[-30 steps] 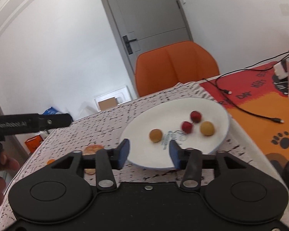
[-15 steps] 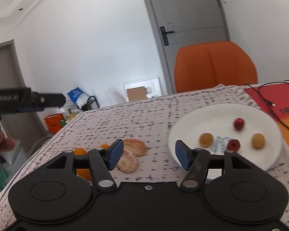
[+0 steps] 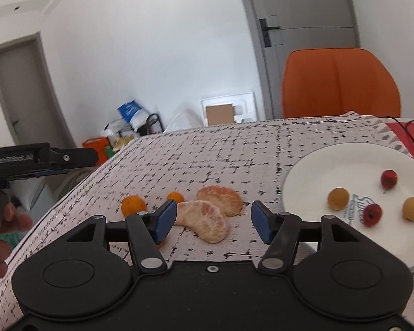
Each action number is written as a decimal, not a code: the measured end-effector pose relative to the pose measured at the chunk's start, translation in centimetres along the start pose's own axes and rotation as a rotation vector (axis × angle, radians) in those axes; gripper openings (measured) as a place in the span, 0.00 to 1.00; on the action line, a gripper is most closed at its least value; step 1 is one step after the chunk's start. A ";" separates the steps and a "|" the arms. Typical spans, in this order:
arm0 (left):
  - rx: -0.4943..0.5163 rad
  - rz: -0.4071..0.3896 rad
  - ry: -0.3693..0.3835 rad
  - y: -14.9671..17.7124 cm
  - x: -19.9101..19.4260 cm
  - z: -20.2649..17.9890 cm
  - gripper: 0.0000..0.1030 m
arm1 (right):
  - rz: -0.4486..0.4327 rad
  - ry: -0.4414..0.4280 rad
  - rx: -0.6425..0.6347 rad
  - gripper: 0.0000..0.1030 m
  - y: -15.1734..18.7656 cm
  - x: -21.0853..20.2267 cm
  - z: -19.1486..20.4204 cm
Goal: Organize fruits
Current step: 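Move both open tools back from the bowl to the remaining fruit, then lower the left tool toward a small mandarin while the right tool approaches the peeled tangerine, then grasp the small mandarin with the left tool while the right tool grasps a peeled tangerine half, then carry the mandarin with the left tool while the right tool carries the tangerine half to the bowl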
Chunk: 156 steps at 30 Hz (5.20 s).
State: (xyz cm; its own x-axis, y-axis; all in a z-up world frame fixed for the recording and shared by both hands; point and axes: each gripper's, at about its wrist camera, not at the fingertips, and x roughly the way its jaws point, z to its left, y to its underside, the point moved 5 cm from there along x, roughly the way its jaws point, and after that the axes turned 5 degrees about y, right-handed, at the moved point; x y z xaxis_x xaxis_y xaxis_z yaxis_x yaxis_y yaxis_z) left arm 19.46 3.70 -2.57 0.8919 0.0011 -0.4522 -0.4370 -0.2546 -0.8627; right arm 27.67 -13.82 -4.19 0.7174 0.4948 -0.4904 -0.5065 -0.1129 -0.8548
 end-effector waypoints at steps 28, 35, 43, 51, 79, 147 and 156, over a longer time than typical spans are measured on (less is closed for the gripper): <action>-0.193 0.115 0.031 6.8 3.6 1.1 0.34 | 0.095 -0.037 -0.143 0.56 0.6 5.3 1.6; -0.193 0.128 0.073 7.4 4.0 0.2 0.19 | 0.097 -0.009 -0.189 0.51 0.7 5.8 2.0; -0.209 0.118 0.061 7.3 3.2 1.2 0.19 | 0.125 0.010 -0.249 0.48 1.3 6.9 2.8; -0.206 0.101 0.034 7.0 2.0 2.4 0.19 | 0.127 0.038 -0.287 0.44 1.9 6.6 3.3; -0.138 0.101 0.014 7.1 3.0 2.9 0.23 | 0.181 -0.012 -0.223 0.43 2.1 6.6 3.2; 0.038 0.076 0.222 3.9 3.1 -7.9 0.20 | -0.019 0.266 -0.023 0.36 -0.4 -3.5 -9.1; 0.099 0.103 0.282 3.6 5.0 -11.7 0.20 | -0.027 0.373 0.079 0.36 0.6 -5.0 -14.5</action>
State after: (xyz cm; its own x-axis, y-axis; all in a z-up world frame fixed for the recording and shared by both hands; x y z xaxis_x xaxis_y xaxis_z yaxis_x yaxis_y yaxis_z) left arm 23.72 -8.52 -5.30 0.8334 -0.2920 -0.4693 -0.5235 -0.1444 -0.8397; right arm 30.74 -28.83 -4.71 0.8487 0.1471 -0.5079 -0.5094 -0.0302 -0.8600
